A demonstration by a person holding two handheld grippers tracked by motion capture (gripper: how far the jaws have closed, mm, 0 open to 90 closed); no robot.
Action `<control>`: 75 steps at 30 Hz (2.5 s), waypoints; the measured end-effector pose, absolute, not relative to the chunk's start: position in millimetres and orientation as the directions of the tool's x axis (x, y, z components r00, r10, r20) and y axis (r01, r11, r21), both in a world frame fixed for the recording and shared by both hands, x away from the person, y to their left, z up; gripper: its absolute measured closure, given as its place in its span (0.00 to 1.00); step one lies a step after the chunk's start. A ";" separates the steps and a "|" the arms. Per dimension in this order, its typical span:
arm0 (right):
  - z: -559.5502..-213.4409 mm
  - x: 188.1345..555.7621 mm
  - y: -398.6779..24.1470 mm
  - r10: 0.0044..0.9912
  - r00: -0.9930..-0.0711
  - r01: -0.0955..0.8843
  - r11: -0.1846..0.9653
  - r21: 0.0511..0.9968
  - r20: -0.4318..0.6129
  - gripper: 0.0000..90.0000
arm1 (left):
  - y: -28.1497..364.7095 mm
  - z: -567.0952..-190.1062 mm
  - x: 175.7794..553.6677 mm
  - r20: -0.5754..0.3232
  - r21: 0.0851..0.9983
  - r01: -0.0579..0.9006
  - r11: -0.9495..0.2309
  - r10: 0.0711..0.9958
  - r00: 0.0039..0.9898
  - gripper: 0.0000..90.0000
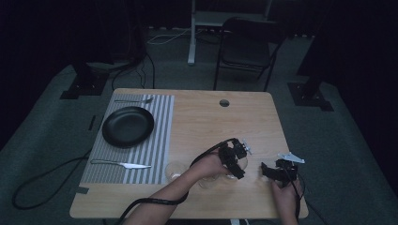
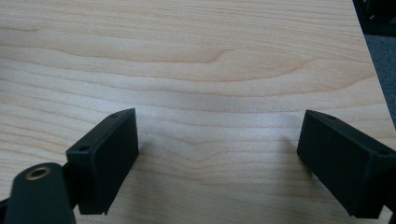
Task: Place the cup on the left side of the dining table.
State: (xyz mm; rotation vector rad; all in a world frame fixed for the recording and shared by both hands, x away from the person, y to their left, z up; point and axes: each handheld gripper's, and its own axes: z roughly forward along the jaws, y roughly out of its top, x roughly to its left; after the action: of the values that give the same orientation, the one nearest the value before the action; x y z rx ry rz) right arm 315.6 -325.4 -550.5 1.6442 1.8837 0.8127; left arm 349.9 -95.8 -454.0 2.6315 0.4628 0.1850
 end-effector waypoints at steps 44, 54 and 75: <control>-550.5 315.5 -325.2 0.990 -0.138 0.687 0.087 0.721 0.012 0.14 | 15.7 -437.9 382.7 0.084 0.468 0.484 -0.740 0.582 0.809 0.20; -550.5 315.5 -325.2 0.990 -0.138 0.687 0.087 0.721 0.012 0.14 | 47.4 -437.3 385.7 0.086 0.465 0.531 -0.709 0.633 0.769 0.20; -550.5 315.5 -325.2 0.990 -0.139 0.687 0.088 0.721 0.012 0.14 | 111.5 -437.2 394.1 0.101 0.430 0.621 -0.655 0.719 0.688 0.20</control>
State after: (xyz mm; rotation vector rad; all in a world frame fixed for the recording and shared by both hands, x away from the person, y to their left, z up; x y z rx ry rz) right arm 315.5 -325.2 -550.5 1.6455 1.8827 0.8139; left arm 394.1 111.5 -437.2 2.5375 1.0494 0.3732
